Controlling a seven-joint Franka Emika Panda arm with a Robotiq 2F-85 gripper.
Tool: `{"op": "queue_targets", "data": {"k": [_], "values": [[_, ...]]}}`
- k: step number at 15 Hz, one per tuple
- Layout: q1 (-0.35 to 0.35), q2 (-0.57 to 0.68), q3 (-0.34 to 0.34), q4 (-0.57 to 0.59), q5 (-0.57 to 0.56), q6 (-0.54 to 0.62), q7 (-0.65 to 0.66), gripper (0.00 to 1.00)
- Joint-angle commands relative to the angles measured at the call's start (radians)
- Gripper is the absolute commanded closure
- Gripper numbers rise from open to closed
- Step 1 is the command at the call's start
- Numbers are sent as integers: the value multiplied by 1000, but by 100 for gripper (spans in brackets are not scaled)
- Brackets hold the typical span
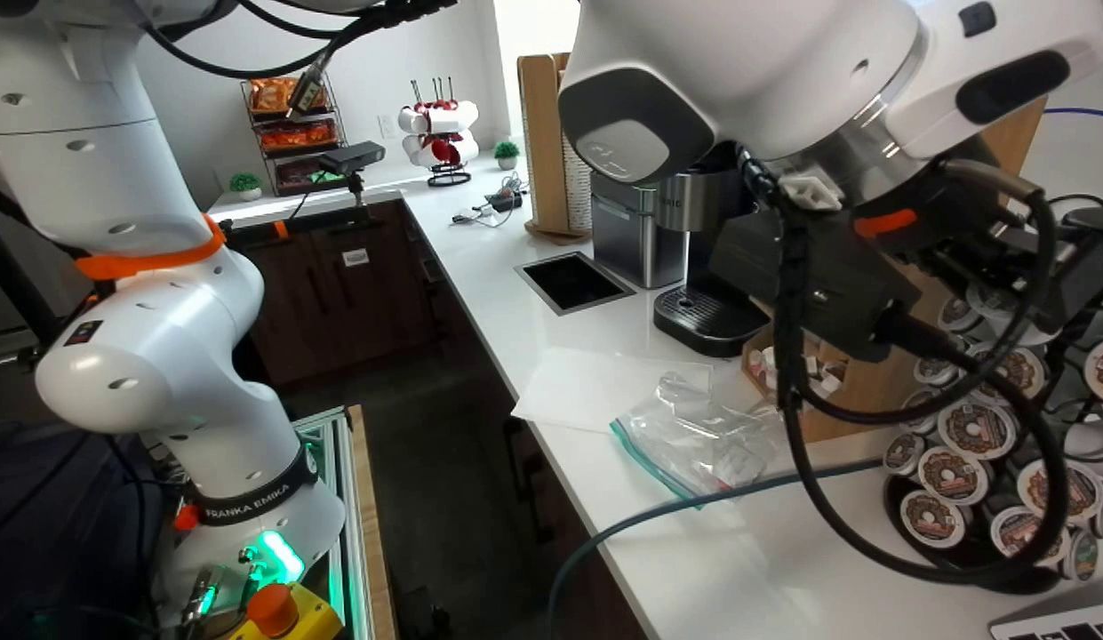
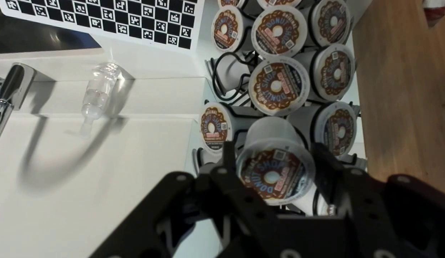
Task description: Turn the rotating rack to the right, then put the coffee pod on the rack
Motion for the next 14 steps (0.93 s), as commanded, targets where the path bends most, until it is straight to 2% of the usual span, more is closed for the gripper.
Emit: {"op": "queue_targets", "data": {"k": [1, 14], "values": [[-14, 28, -1, 33, 85, -34, -91, 71], [-16, 34, 2, 48, 208, -67, -218, 71]]}}
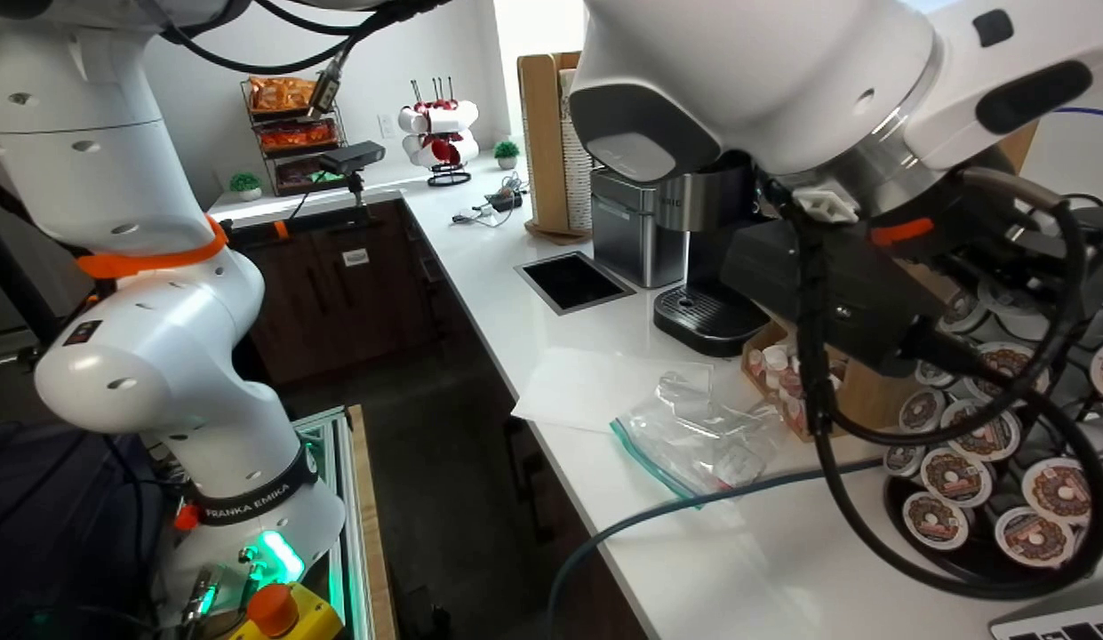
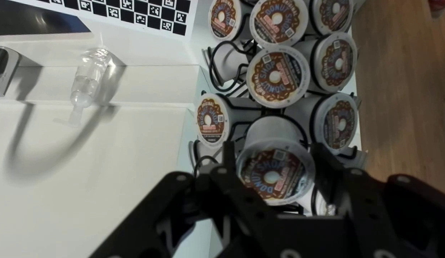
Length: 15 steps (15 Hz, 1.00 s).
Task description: Turn the rotating rack to the right, then put the coffee pod on the rack
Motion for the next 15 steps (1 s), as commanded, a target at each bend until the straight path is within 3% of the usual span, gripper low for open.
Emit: {"op": "queue_targets", "data": {"k": [1, 15], "values": [[-10, 12, 2, 18, 64, -51, -68, 71], [-8, 57, 14, 40, 130, -44, -133, 71]]}}
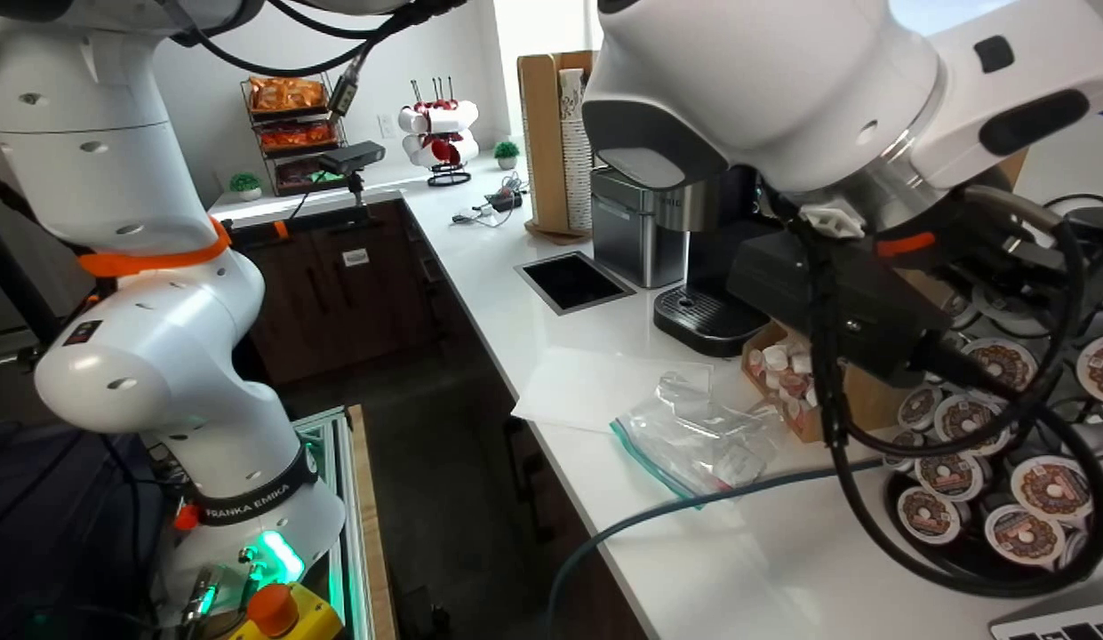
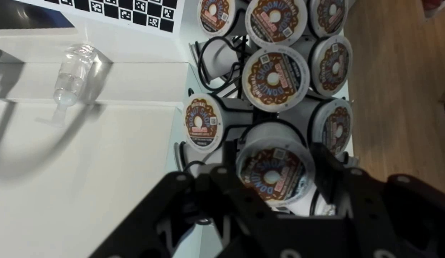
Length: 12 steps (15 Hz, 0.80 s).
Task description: Turn the rotating rack to the right, then put the coffee pod on the rack
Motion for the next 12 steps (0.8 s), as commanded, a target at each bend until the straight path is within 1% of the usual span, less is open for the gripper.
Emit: {"op": "queue_targets", "data": {"k": [1, 12], "values": [[-8, 35, 8, 23, 54, -25, -62, 71], [-8, 61, 21, 39, 46, -17, -61, 71]]}}
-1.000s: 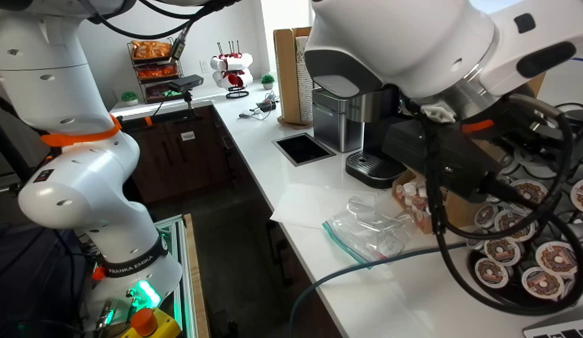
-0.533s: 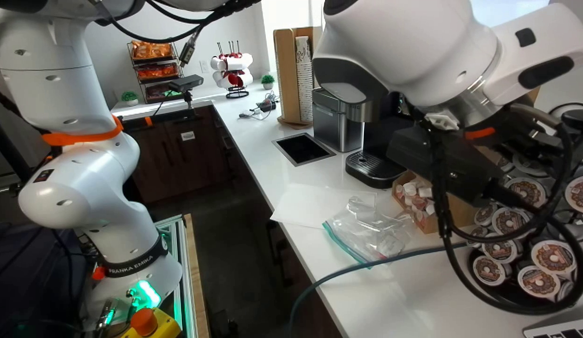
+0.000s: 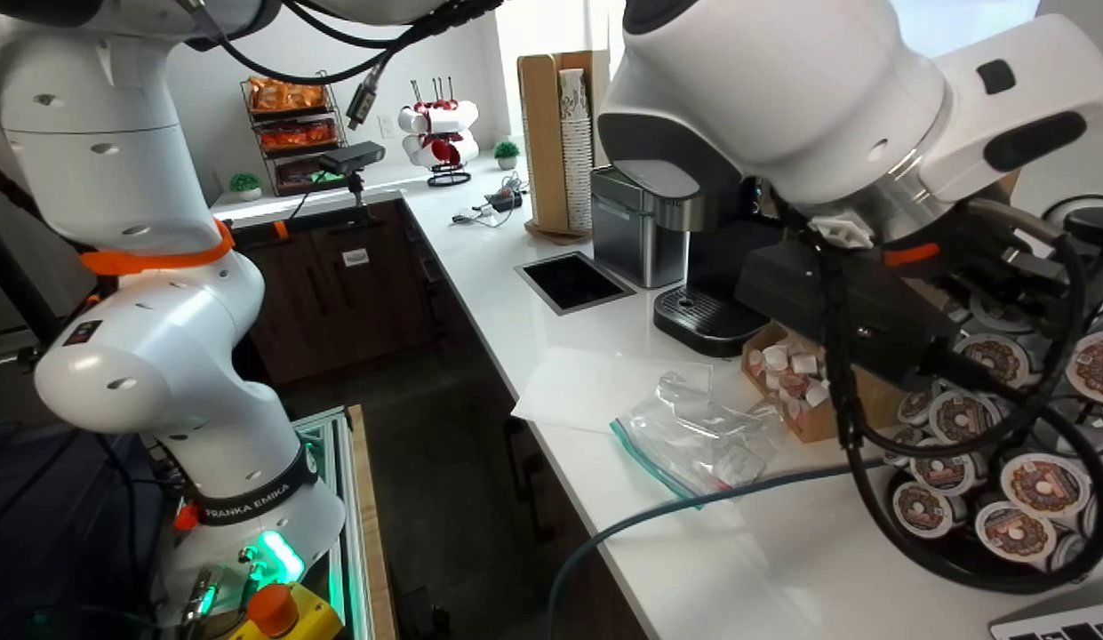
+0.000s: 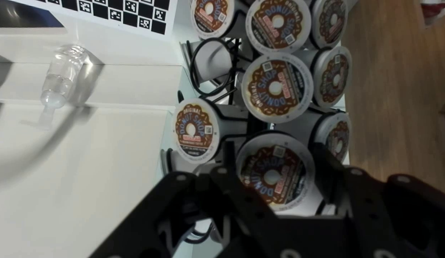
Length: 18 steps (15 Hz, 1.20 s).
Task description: Turn the rotating rack to the right, then put the coffee pod on the rack
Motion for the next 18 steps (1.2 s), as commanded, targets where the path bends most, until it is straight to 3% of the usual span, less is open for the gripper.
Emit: {"op": "queue_targets", "data": {"k": [1, 2, 5, 10, 18], "values": [[-7, 25, 7, 17, 38, -15, -46, 37], [-7, 25, 8, 16, 37, -14, -46, 19], [-8, 31, 12, 16, 36, -15, -46, 0], [-7, -4, 11, -22, 14, -34, -22, 0], [10, -61, -8, -101, -125, -13, 137, 0]]}}
